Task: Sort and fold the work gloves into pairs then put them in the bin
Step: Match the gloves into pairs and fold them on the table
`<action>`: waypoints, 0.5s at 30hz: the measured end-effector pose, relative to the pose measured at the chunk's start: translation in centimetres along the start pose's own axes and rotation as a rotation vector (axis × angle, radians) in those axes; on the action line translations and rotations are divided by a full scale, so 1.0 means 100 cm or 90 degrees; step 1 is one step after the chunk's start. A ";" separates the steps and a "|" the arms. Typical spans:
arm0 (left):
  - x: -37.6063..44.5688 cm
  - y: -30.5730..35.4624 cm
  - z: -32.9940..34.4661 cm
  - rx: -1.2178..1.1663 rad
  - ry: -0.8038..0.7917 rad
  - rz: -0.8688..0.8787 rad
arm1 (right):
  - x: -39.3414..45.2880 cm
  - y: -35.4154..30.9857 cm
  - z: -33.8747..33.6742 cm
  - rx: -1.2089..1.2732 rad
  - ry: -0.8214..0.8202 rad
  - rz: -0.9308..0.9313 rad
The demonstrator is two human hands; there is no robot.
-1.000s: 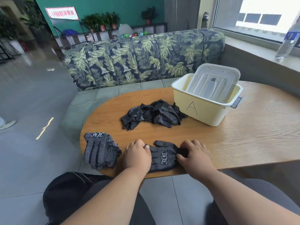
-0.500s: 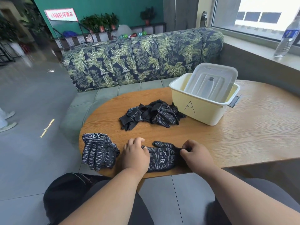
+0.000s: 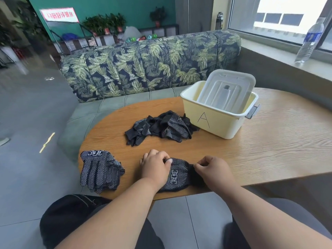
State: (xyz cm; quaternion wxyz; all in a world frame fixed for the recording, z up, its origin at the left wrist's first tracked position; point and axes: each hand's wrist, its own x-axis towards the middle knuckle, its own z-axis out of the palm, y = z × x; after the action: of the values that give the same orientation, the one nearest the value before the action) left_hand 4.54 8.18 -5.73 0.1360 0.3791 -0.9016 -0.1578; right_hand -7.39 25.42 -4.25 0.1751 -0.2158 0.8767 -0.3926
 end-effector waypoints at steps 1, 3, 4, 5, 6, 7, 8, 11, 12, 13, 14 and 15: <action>0.000 -0.001 0.000 -0.010 0.012 -0.002 | 0.001 0.000 0.000 0.000 0.010 0.004; 0.000 -0.002 0.000 -0.031 0.031 -0.008 | 0.002 0.000 0.002 -0.005 0.028 0.007; 0.000 -0.002 0.000 -0.038 0.038 -0.010 | 0.003 -0.001 0.002 -0.013 0.032 0.006; 0.000 -0.003 0.000 -0.044 0.041 -0.010 | 0.003 -0.001 0.002 -0.019 0.034 0.006; 0.000 -0.005 0.000 -0.047 0.042 -0.009 | 0.004 0.000 0.002 -0.021 0.035 0.009; 0.000 -0.005 0.001 -0.044 0.039 -0.006 | 0.005 0.000 0.001 -0.021 0.036 0.012; 0.000 -0.006 0.002 -0.038 0.035 -0.002 | 0.005 0.000 0.001 -0.025 0.037 0.014; -0.001 -0.008 0.004 -0.029 0.026 0.017 | 0.006 0.002 0.000 -0.053 0.045 0.008; -0.002 -0.008 0.003 -0.032 0.022 0.026 | 0.006 0.002 0.000 -0.058 0.047 0.007; -0.003 -0.008 0.001 -0.036 0.015 0.039 | 0.007 0.002 0.000 -0.064 0.048 0.004; -0.004 -0.008 0.000 -0.034 0.002 0.056 | 0.007 0.003 0.000 -0.072 0.047 0.000; -0.006 -0.008 -0.002 -0.022 -0.021 0.078 | 0.007 0.004 0.001 -0.081 0.046 -0.004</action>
State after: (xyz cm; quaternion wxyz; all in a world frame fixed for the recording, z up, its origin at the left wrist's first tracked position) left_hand 5.52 8.09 -5.96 0.1368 0.3181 -0.9224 -0.1714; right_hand -8.07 25.19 -4.70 0.1280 -0.2146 0.9049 -0.3445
